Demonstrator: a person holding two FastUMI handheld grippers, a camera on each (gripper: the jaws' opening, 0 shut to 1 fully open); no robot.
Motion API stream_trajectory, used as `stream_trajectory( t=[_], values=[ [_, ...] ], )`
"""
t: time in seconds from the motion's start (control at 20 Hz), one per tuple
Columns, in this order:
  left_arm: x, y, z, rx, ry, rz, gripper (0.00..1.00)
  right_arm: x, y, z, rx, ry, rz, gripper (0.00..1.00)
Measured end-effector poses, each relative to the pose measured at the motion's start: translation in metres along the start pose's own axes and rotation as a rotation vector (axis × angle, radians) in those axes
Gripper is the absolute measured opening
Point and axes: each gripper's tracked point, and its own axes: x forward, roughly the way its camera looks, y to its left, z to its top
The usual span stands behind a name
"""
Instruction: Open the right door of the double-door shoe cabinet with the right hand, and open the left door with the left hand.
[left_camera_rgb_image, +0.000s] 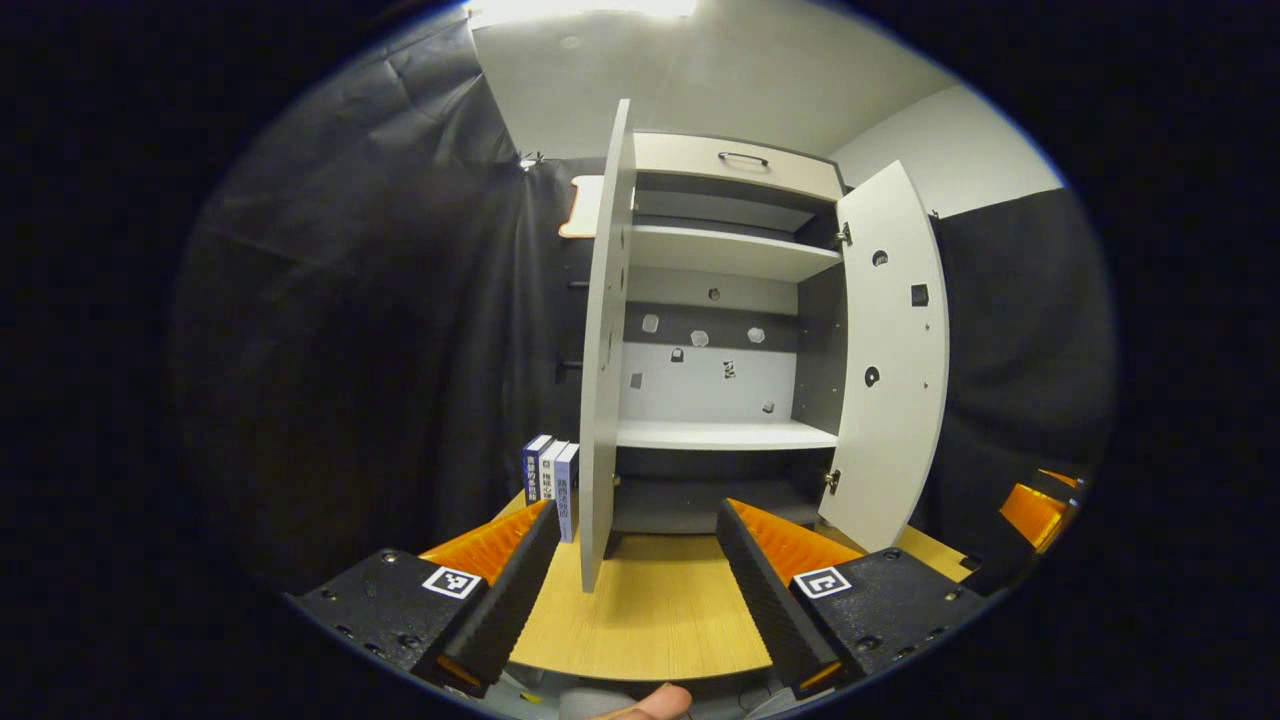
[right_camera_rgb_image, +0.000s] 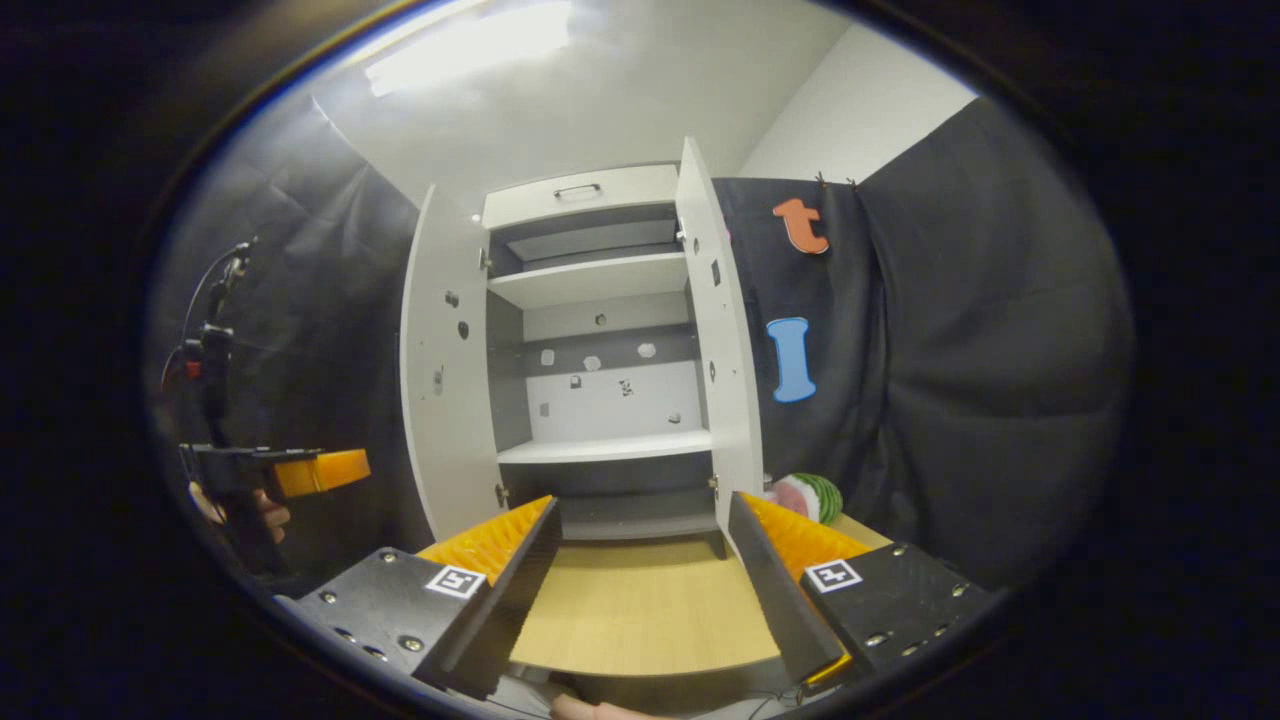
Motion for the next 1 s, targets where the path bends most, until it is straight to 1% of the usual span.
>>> stream_trajectory(
  t=[0.15, 0.25, 0.3, 0.35, 0.4, 0.65, 0.9, 0.95, 1.0],
  values=[
    [-0.01, 0.004, -0.008, -0.014, -0.027, 0.03, 0.98, -0.001, -0.004, -0.001, -0.001, 0.003, -0.012, 1.0],
    [-0.019, 0.002, -0.012, -0.026, -0.054, 0.034, 0.94, -0.002, -0.006, -0.004, -0.003, 0.012, -0.017, 1.0],
    [-0.023, 0.002, -0.013, -0.022, -0.067, 0.029, 0.97, -0.003, -0.007, -0.004, -0.004, 0.015, -0.021, 1.0],
    [-0.027, -0.003, -0.016, -0.009, -0.066, 0.012, 0.94, -0.003, -0.008, -0.005, -0.005, 0.018, -0.024, 1.0],
    [-0.029, -0.004, -0.019, -0.005, -0.065, 0.007, 0.96, -0.003, -0.008, -0.005, -0.005, 0.021, -0.027, 1.0],
    [-0.033, -0.011, -0.014, -0.007, -0.084, -0.021, 0.97, -0.003, -0.008, -0.005, -0.016, 0.017, -0.03, 1.0],
    [-0.026, -0.017, -0.024, -0.032, -0.052, -0.044, 0.97, -0.003, -0.009, -0.003, -0.025, 0.007, -0.032, 1.0],
    [-0.025, -0.018, -0.025, -0.036, -0.044, -0.049, 0.96, -0.003, -0.009, -0.002, -0.025, 0.004, -0.034, 1.0],
    [-0.024, -0.017, -0.025, -0.038, -0.044, -0.045, 0.94, -0.004, -0.01, -0.001, -0.024, 0.0, -0.037, 1.0]
  ],
)
